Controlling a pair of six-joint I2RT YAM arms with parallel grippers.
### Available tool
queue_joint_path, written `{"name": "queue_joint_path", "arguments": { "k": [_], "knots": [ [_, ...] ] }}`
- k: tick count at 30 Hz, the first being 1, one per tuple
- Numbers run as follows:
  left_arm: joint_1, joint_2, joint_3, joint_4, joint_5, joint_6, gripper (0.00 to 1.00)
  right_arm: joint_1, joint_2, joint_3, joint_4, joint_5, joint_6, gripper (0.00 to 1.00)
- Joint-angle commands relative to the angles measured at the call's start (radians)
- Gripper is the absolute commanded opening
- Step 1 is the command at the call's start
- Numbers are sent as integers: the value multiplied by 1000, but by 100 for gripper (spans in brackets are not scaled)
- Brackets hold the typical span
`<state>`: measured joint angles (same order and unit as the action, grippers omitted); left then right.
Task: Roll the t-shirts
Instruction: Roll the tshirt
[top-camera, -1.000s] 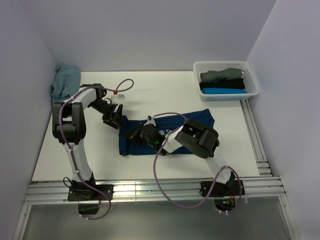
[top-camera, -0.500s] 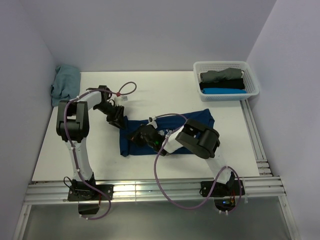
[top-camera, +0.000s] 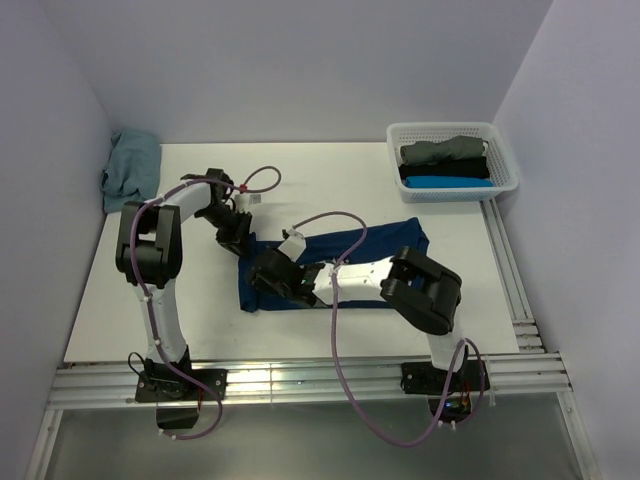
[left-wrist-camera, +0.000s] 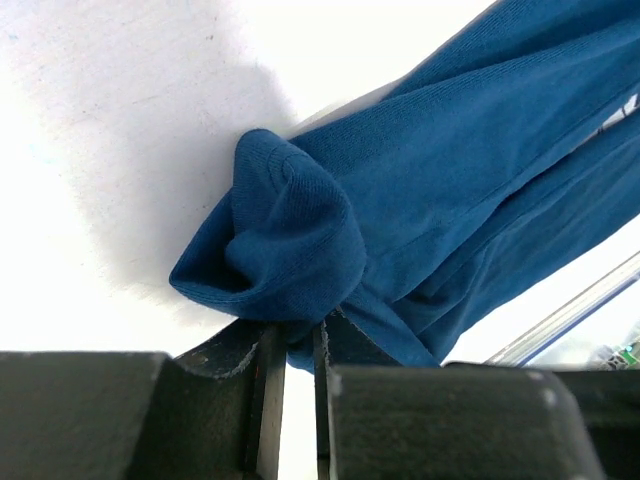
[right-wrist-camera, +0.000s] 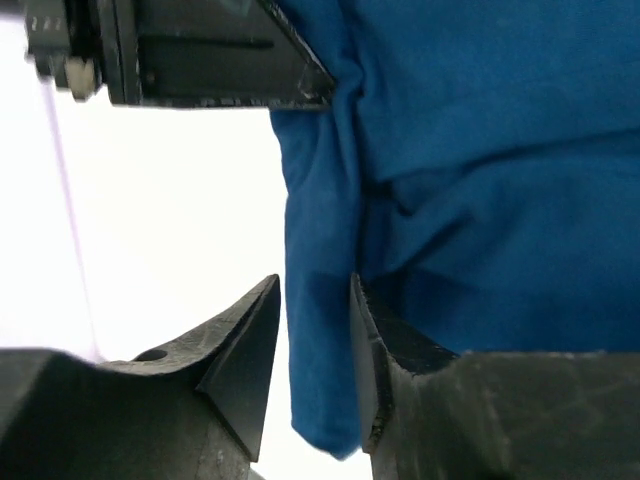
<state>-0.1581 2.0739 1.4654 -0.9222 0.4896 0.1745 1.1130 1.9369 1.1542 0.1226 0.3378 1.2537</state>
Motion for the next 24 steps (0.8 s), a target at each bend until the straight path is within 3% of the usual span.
{"name": "queue_joint_path", "arguments": {
  "k": [1,5,12,24],
  "knots": [
    [-14,-21,7,13,-101,17,6,28,-58,91,-233,157,-60,37],
    [-23,-26,18,3,-111,14,6,65,8,254,-399,227,-124,34],
    [-34,-15,33,-7,-121,11,6,88,105,407,-494,231,-157,33],
    [-46,-3,42,-9,-123,10,7,142,172,364,-503,190,-122,39]
  ]
}}
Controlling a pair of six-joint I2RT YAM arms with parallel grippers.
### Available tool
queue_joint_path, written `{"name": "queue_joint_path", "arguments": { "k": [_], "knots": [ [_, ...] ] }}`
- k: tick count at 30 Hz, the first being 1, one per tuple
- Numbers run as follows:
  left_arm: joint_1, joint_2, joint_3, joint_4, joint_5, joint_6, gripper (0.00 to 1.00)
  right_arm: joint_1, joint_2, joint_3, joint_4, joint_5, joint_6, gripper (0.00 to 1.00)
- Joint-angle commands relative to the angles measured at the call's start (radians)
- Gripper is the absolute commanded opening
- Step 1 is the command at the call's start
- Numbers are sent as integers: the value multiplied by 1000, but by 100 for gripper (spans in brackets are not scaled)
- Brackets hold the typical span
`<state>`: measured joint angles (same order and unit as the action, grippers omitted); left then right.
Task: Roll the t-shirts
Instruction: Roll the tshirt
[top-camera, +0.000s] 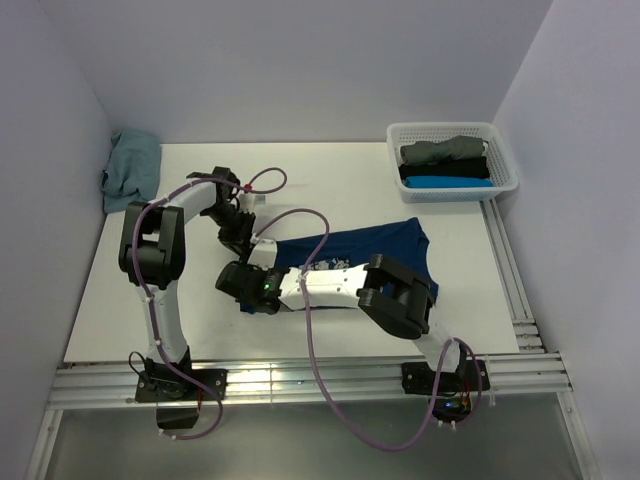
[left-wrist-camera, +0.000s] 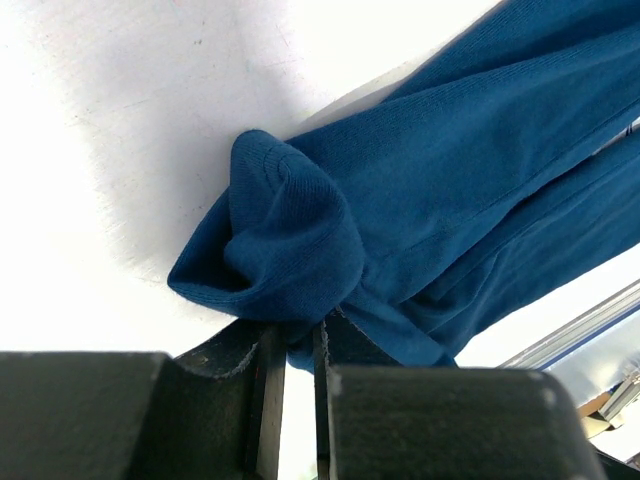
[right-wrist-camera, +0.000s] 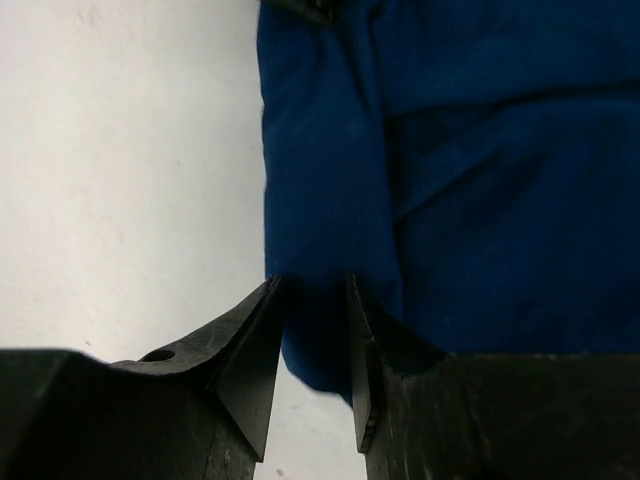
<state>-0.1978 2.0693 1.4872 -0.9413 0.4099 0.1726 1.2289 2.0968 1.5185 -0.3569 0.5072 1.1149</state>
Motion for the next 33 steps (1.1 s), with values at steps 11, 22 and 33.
{"name": "queue_joint_path", "arguments": {
  "k": [11,22,33],
  "knots": [
    [-9,11,27,6,-45,13,7,75,69,61,-181,37,77,57],
    [-11,15,41,-7,-49,19,10,75,239,285,-401,36,75,62],
    [-11,3,87,-34,-39,25,22,75,195,211,-321,16,79,13]
  ]
}}
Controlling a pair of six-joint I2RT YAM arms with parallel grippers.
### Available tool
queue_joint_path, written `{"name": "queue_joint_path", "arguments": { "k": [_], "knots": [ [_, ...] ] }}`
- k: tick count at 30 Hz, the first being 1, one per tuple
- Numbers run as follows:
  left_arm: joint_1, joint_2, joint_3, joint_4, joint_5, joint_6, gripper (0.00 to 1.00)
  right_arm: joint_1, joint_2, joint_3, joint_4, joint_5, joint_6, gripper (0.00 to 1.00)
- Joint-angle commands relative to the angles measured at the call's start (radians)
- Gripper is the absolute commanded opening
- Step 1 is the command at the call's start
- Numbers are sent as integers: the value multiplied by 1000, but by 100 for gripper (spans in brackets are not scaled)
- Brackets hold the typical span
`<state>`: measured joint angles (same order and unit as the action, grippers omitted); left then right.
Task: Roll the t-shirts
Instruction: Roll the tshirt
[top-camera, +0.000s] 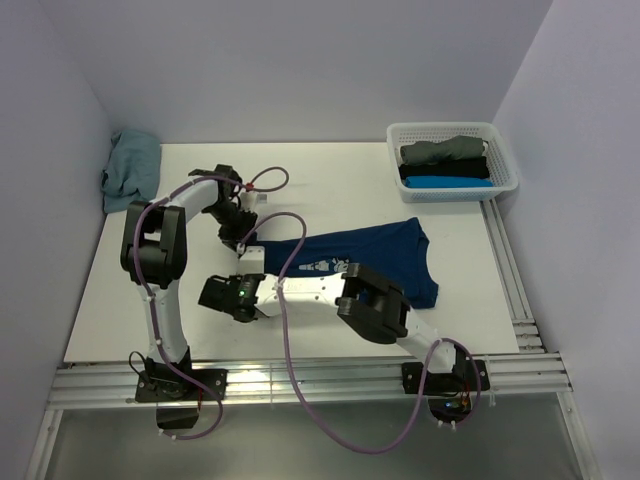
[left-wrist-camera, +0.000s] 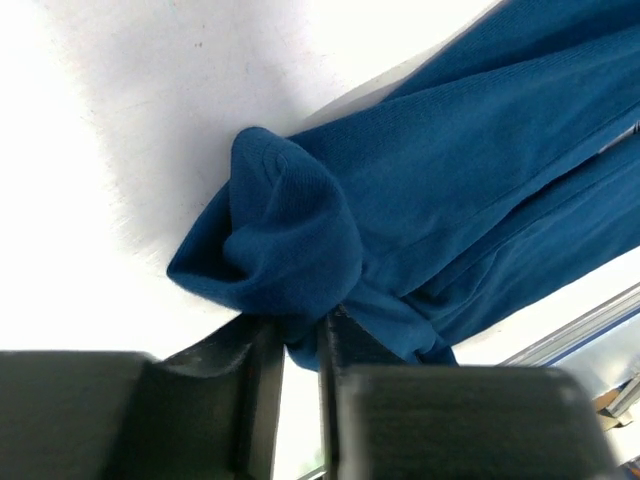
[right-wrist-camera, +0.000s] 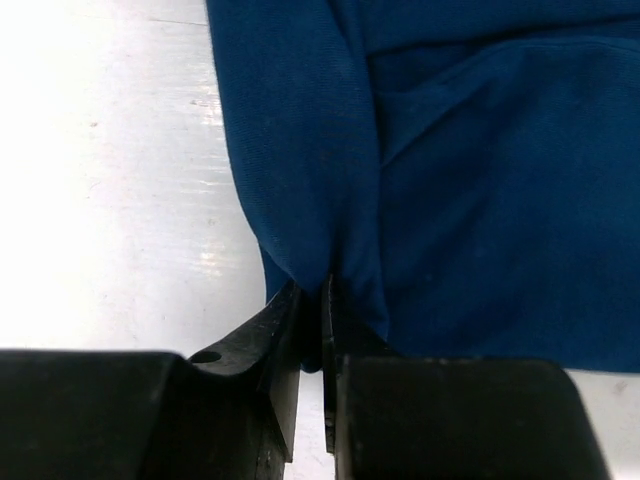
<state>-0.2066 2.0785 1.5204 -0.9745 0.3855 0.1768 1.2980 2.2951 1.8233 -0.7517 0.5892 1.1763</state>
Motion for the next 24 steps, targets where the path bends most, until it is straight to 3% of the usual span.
{"name": "queue_joint_path", "arguments": {
  "k": [1,7,10,17,24],
  "knots": [
    [-2,-14,60,-3,-8,26,28,4,-32,-187,134,-80,13,13],
    [6,-43,141,-55,88,68,57,-25,-275,-591,685,-160,28,12],
    [12,-51,193,-105,160,101,63,-51,-353,-749,909,-192,69,11],
    [67,-58,212,-182,302,170,66,-118,-419,-1057,1435,-284,210,10],
    [99,-35,74,-145,371,227,67,-167,-303,-1210,1894,-350,365,9]
  ]
}}
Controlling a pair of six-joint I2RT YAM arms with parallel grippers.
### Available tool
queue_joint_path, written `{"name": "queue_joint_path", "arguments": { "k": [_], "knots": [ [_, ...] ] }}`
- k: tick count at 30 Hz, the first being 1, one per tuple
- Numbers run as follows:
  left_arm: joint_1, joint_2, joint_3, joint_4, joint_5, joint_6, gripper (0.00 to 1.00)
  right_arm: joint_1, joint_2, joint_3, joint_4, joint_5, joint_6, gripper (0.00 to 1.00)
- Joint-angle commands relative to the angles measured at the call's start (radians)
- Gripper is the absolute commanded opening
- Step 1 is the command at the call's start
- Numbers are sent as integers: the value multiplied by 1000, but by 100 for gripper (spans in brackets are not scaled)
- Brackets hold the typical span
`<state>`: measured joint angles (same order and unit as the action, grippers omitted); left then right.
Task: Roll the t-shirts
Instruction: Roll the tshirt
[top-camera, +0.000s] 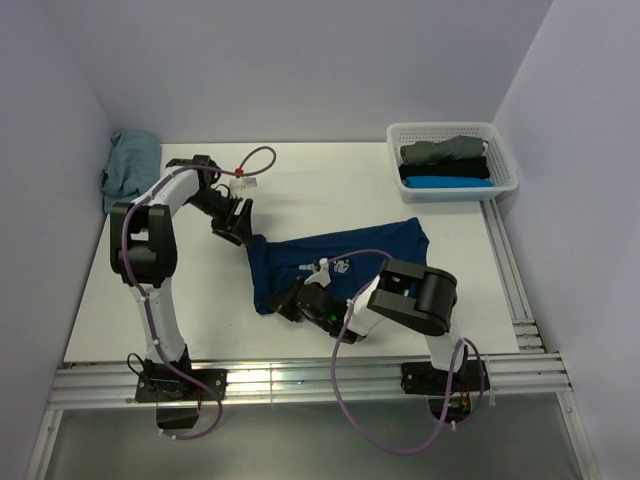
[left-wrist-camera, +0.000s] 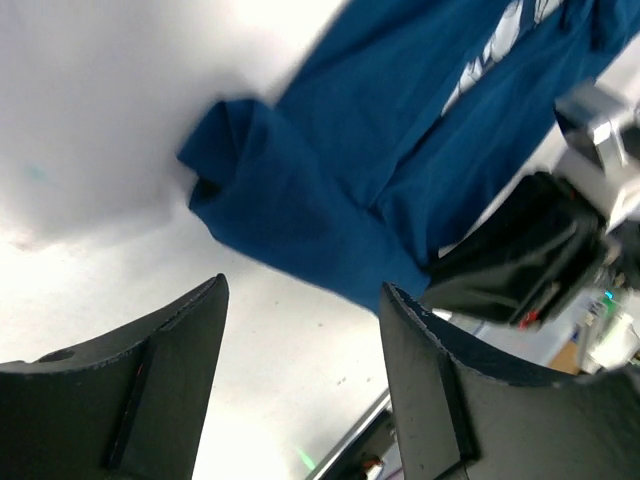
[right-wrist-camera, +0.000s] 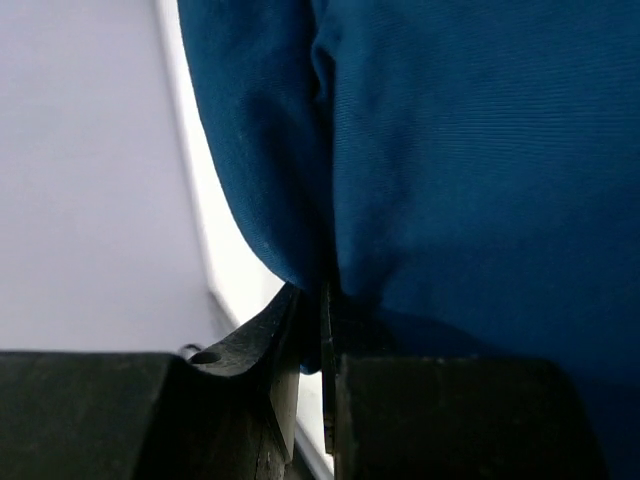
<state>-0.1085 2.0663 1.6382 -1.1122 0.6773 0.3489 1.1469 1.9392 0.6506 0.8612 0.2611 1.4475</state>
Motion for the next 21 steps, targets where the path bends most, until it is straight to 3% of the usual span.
{"name": "queue_joint_path", "arguments": {
  "k": [1,8,17,21],
  "knots": [
    [1,-15,-54,0,93,55,67,-18,69,-42,315,-34,109,9],
    [-8,29,-110,123,162,-40,68,-22,178,-71,519,-53,198,7],
    [-46,8,-140,203,27,-145,67,-22,144,-85,444,-46,189,6],
    [-34,-78,-178,213,-77,-154,70,-22,158,-72,441,-51,194,6]
  ]
}}
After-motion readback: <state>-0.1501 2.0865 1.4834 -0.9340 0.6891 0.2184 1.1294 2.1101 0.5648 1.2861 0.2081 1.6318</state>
